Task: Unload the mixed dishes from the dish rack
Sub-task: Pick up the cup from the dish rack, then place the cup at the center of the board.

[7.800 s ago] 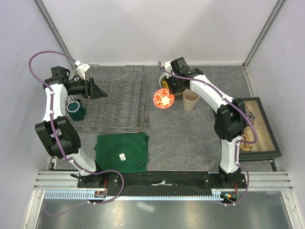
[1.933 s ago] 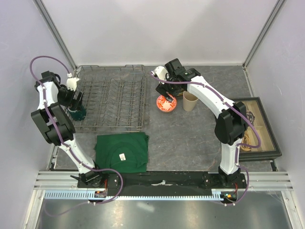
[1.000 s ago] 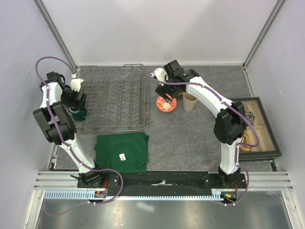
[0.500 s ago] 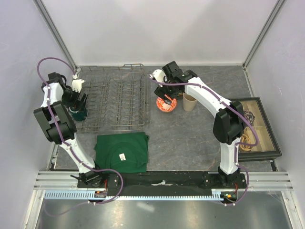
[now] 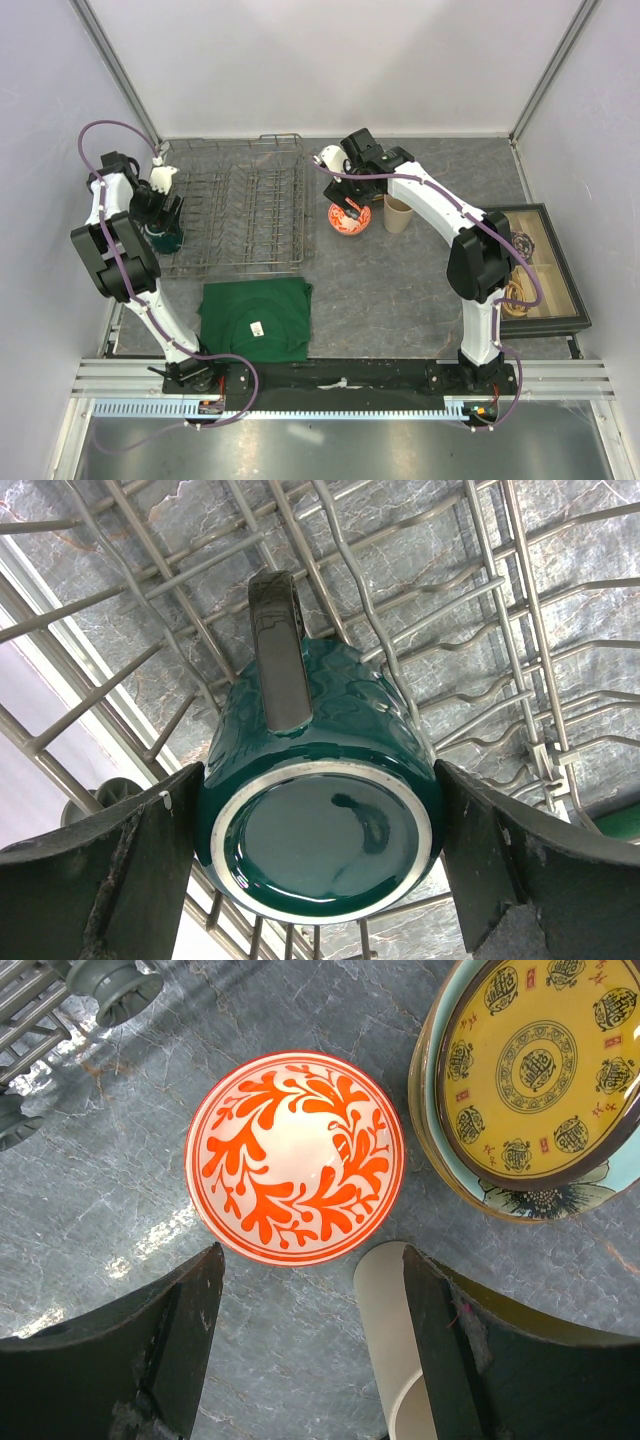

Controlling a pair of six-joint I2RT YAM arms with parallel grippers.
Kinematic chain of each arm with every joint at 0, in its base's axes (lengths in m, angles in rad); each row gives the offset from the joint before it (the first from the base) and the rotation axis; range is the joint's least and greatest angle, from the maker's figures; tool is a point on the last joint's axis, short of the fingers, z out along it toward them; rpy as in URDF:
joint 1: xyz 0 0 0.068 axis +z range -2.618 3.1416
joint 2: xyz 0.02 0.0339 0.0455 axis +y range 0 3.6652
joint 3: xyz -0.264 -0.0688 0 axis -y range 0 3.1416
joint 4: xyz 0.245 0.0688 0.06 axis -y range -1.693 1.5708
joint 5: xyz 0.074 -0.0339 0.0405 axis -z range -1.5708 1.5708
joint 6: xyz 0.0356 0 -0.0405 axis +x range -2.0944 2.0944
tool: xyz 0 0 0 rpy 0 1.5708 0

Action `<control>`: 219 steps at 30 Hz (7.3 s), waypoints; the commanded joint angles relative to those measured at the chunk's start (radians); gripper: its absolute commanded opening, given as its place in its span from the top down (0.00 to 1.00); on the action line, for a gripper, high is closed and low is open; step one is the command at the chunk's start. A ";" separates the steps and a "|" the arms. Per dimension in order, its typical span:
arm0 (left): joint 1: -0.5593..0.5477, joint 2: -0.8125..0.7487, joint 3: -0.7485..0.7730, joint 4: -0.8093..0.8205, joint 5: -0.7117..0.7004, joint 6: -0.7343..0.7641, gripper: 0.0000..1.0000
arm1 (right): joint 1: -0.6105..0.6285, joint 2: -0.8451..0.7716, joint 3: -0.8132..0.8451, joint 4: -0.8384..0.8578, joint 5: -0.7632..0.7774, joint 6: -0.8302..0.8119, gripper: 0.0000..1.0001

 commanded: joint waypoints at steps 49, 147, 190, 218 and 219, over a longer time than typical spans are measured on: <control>-0.006 -0.166 0.325 -0.408 0.635 -0.092 0.98 | 0.012 -0.060 0.017 0.097 -0.142 0.092 0.20; -0.329 -0.298 -0.292 1.885 1.026 -2.435 0.98 | 0.015 0.114 0.127 1.159 -0.755 1.122 0.58; -0.280 -0.343 -0.362 1.689 1.078 -2.252 0.01 | -0.040 0.066 0.104 1.252 -0.815 1.224 1.00; -0.199 -0.350 -0.147 0.617 0.954 -1.247 0.01 | -0.179 -0.103 0.118 0.302 -0.533 0.433 1.00; -0.199 -0.350 -0.141 0.590 0.925 -1.216 0.01 | -0.182 -0.107 0.114 0.238 -0.481 0.372 1.00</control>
